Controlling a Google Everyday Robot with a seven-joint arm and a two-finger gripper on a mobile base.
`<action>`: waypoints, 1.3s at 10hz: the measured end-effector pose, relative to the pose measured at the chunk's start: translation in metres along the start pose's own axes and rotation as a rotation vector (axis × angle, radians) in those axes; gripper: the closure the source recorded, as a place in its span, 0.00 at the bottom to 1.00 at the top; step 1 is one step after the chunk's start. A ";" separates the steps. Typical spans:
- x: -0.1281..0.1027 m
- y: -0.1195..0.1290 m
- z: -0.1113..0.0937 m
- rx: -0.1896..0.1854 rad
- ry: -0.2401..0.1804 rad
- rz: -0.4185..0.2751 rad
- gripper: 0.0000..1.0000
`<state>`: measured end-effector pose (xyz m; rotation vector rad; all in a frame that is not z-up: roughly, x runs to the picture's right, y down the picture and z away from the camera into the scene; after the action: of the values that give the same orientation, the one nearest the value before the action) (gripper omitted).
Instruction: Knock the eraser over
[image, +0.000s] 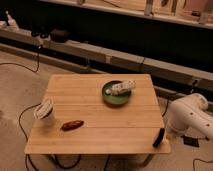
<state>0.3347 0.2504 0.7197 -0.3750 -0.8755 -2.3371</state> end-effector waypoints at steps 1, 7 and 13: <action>0.004 -0.001 0.001 0.009 0.000 -0.007 1.00; 0.050 0.003 -0.001 0.020 0.133 -0.015 1.00; 0.203 0.039 -0.071 -0.118 0.384 -0.182 0.96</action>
<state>0.1985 0.0897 0.7779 0.1132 -0.6074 -2.5166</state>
